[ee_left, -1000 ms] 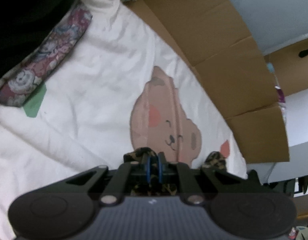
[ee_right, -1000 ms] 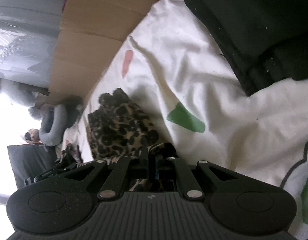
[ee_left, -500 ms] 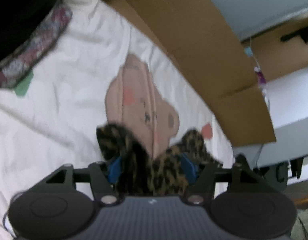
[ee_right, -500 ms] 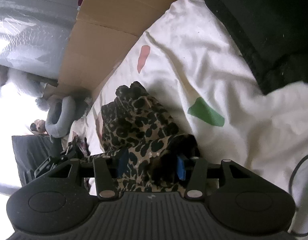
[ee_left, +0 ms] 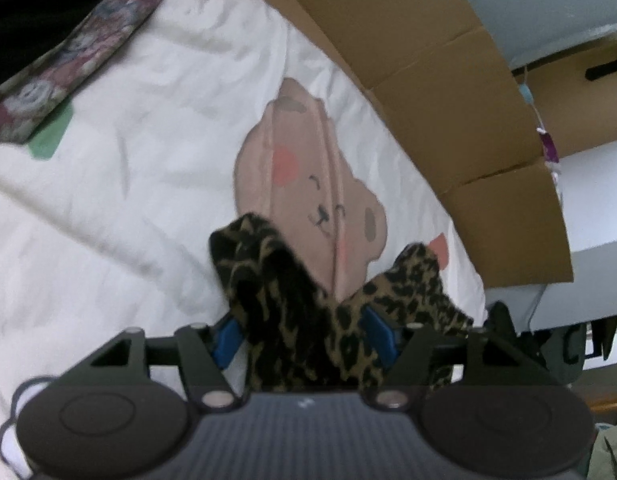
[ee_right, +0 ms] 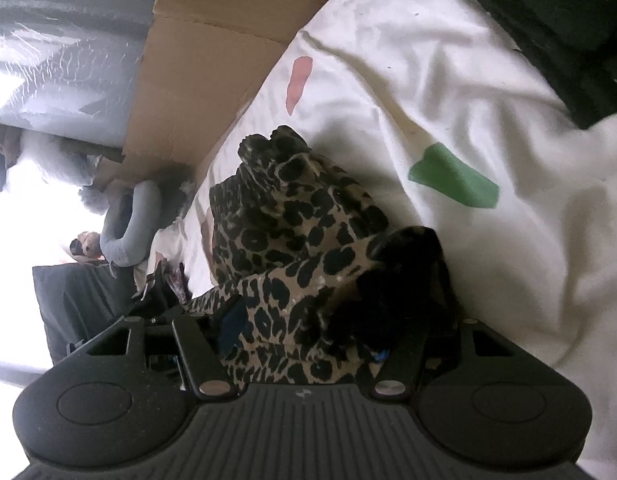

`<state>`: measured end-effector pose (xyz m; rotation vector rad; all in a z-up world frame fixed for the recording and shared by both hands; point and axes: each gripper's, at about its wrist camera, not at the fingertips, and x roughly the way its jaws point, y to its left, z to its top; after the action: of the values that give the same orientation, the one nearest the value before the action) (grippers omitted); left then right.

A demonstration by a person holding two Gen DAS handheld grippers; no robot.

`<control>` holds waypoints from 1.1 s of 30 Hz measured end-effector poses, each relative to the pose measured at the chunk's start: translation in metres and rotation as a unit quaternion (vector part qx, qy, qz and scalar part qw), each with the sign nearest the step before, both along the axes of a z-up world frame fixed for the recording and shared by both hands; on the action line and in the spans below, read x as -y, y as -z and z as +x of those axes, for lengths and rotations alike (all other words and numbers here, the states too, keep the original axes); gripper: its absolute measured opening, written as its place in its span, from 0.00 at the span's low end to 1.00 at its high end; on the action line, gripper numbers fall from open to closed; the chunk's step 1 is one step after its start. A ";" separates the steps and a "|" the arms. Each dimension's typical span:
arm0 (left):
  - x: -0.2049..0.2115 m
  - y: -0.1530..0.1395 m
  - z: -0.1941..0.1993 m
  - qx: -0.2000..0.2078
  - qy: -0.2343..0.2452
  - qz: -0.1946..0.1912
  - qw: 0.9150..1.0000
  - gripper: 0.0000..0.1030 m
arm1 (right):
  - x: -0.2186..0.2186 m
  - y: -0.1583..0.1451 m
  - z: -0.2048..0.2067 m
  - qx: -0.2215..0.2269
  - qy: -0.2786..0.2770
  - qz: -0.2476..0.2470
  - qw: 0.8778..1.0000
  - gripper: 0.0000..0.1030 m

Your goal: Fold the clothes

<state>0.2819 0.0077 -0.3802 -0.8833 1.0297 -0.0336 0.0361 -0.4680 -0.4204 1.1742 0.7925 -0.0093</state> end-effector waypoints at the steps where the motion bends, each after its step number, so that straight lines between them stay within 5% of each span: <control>1: 0.000 -0.002 0.003 0.006 -0.002 -0.001 1.000 0.66 | 0.001 -0.001 0.002 0.001 0.001 -0.001 1.000 0.65; 20: 0.000 -0.031 0.035 0.065 0.026 0.055 0.996 0.66 | 0.033 -0.044 0.029 0.046 0.023 -0.091 0.995 0.65; 33: -0.010 -0.023 0.042 0.056 0.070 0.148 0.985 0.64 | 0.043 -0.042 0.011 -0.018 0.032 -0.200 0.979 0.50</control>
<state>0.3239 0.0177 -0.3575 -0.5333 0.9599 -0.0463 0.0471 -0.5113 -0.3789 0.8177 0.7424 -0.2345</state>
